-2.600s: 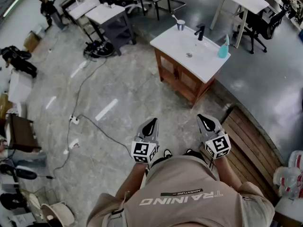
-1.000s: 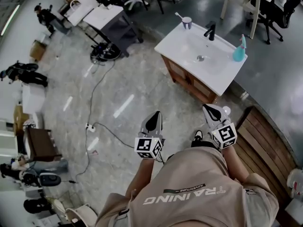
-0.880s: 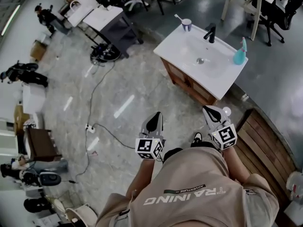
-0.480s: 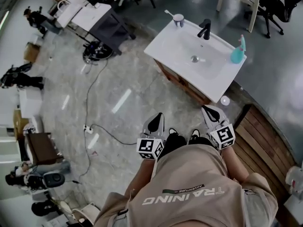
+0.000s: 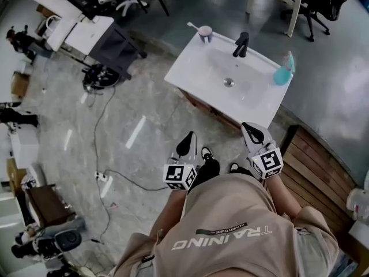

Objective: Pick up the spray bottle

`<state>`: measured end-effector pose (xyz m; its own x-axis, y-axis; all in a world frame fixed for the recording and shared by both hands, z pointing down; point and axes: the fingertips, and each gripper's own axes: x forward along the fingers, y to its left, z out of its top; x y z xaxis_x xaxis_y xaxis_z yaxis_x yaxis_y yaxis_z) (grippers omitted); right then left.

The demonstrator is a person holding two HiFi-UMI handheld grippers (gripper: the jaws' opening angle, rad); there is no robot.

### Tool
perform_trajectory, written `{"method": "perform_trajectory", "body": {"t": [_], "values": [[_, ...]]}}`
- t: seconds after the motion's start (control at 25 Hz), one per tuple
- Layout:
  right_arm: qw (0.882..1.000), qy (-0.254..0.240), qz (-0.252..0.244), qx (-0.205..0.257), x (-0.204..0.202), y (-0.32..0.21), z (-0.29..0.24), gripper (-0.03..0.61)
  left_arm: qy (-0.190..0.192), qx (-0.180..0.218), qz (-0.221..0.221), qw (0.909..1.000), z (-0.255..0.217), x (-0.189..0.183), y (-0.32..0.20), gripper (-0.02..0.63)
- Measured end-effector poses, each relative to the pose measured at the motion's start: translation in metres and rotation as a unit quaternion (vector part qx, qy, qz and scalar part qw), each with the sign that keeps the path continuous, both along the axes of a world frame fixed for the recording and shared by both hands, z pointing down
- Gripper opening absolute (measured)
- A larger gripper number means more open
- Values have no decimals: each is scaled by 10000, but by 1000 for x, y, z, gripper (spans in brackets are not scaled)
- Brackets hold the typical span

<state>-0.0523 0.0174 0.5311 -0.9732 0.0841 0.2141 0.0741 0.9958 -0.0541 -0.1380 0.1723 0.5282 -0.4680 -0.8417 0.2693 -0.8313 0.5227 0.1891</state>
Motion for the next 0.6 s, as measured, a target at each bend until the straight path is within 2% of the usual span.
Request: {"method": "perform_trajectory", "body": {"t": [0.12, 0.24, 0.4, 0.6], "values": [[9996, -103, 165, 192, -28, -1, -16, 2, -207, 73, 151, 9996, -9, -31, -2, 15], [9986, -215, 355, 332, -52, 2, -28, 2, -347, -42, 487, 9982, -3, -48, -1, 15], [9969, -77, 641, 438, -71, 2, -19, 2, -74, 101, 862, 9962, 10, -71, -7, 15], [9928, 34, 1103, 466, -76, 6, -17, 2, 146, 149, 1146, 9932, 21, -100, -10, 15]]}}
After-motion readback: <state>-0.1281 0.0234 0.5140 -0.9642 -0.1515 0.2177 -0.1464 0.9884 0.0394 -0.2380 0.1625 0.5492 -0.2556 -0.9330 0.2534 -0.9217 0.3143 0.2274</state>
